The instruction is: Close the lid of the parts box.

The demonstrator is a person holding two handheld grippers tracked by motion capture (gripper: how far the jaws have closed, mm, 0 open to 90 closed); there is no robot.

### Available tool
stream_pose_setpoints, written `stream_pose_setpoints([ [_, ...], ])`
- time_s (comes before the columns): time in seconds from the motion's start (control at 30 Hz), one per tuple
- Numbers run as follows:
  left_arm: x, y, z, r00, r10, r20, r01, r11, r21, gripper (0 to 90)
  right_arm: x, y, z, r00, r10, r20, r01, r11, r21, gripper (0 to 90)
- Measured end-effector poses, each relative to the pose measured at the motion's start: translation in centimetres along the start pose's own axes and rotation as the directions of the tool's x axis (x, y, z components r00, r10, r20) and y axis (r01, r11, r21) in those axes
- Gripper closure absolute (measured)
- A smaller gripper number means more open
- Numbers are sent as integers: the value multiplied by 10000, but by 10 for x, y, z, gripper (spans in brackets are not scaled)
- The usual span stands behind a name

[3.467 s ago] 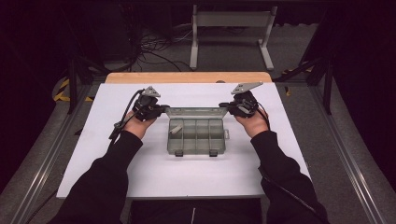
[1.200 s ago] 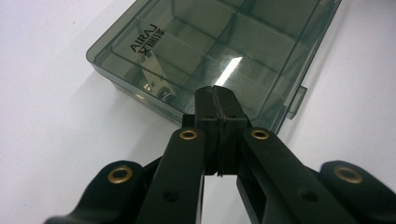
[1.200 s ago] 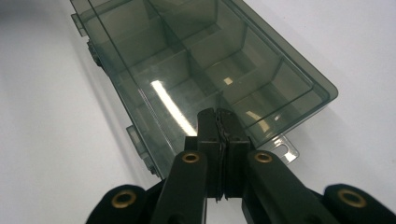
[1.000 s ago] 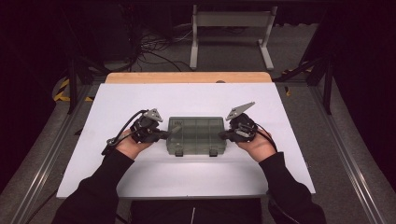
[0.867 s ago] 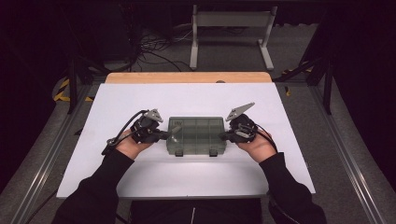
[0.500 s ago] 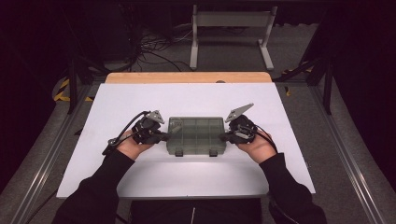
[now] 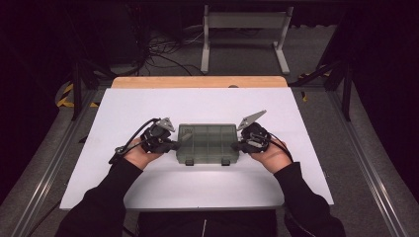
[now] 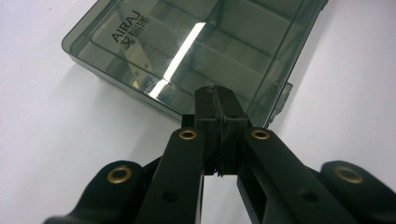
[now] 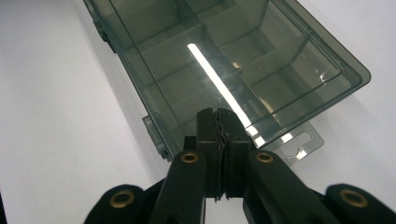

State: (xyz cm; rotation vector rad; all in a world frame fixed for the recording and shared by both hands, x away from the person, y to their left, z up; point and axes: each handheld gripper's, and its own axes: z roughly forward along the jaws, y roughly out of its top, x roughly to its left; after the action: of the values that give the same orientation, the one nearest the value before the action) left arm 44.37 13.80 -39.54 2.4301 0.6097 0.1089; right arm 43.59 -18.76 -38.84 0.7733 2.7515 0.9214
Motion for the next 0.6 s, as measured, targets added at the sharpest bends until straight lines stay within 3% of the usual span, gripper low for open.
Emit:
stream_pose_setpoints([
  [0.47,-3,2,2,9999,133,-31,-133,9999,2,895,1,0,1,10000,-55,-6,55,10000,27,874],
  [0.53,-3,1,6,9995,279,-128,-276,9993,243,896,1,0,3,10000,-59,-63,60,9998,184,866],
  [0.6,-3,2,7,9999,168,0,-168,9997,166,896,1,-1,6,9999,-52,-138,54,9999,136,865],
])
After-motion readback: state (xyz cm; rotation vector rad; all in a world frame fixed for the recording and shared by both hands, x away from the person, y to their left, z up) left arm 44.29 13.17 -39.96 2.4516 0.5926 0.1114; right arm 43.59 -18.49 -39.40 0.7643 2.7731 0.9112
